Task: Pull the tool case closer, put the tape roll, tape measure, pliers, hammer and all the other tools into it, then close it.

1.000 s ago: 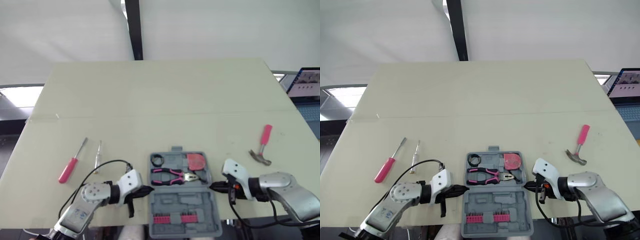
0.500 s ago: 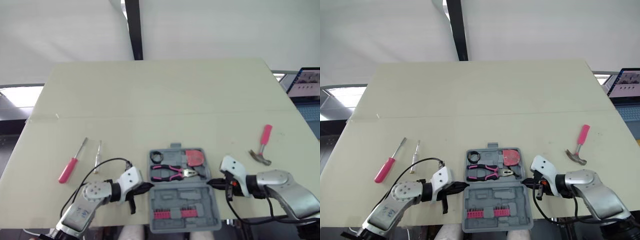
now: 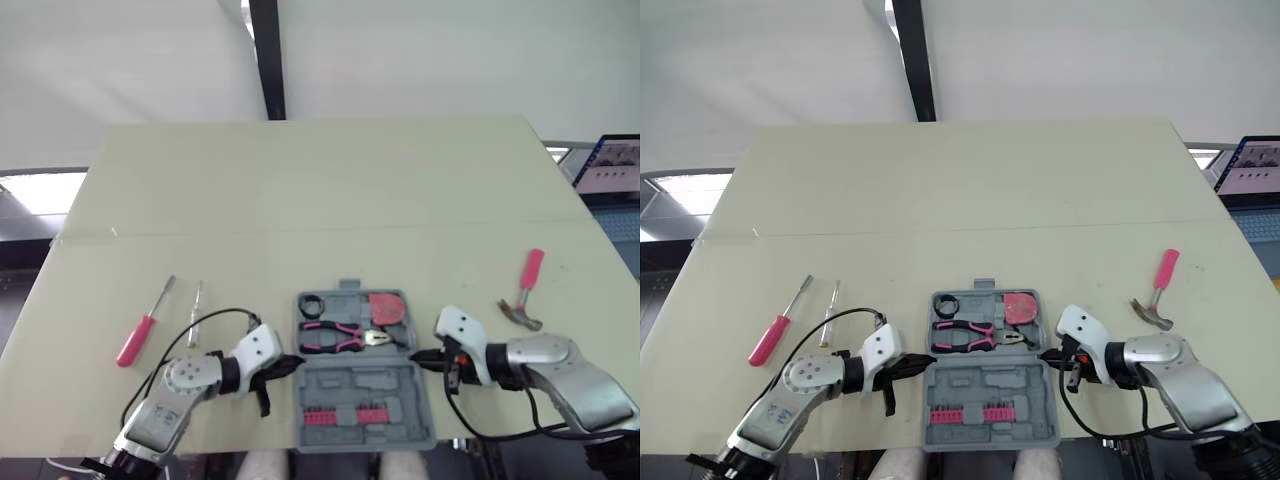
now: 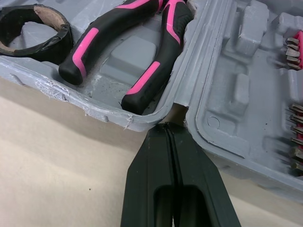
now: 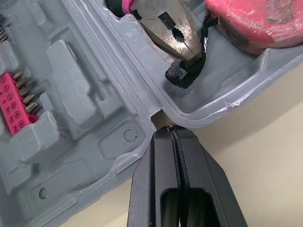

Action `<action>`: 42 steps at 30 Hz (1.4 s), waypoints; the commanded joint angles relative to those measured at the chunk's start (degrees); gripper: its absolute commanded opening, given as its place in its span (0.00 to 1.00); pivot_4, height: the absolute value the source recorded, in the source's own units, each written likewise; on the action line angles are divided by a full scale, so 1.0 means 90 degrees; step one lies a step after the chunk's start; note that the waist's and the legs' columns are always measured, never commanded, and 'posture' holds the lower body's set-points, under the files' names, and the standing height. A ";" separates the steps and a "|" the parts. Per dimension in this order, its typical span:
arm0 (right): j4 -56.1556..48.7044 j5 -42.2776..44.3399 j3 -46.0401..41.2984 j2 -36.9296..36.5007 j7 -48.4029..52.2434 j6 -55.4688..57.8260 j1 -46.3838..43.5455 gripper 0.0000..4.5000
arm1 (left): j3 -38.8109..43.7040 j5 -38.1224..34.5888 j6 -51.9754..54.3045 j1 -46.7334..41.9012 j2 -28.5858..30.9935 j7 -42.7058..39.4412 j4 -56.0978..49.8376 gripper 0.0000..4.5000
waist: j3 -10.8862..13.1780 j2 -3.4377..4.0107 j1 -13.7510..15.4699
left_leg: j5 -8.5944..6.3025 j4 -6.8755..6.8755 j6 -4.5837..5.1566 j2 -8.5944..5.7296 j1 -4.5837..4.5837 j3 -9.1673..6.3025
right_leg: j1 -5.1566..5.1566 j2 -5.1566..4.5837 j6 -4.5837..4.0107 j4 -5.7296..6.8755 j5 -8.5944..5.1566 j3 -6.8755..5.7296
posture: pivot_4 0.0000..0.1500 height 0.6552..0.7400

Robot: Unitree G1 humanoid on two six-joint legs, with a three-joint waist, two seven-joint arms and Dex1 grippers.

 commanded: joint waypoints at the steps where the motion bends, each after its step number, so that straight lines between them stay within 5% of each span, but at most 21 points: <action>1: -0.0113 0.0003 0.0035 0.0092 -0.0080 -0.0078 -0.0107 0.01 | 0.0029 -0.0039 -0.0132 -0.0103 -0.0087 0.0025 -0.0050 0.00 | 0.0000 0.0000 0.0000 | 0.0000 0.0000 0.0000 0.0000 0.0000 0.0000 | 0.0000 0.0000 0.0000 0.0001 0.0000 0.0000 | 1.00 1.00; 42: 0.0494 -0.0545 0.0149 0.0536 -0.0360 -0.0380 -0.0638 0.01 | 0.0234 0.0051 -0.0390 -0.0607 -0.0246 0.0208 0.0640 0.00 | 0.0000 0.0000 -0.0014 | 0.0001 0.0000 -0.0001 0.0000 0.0000 0.0000 | -0.0003 0.0000 0.0000 0.0004 0.0000 -0.0001 | 1.00 1.00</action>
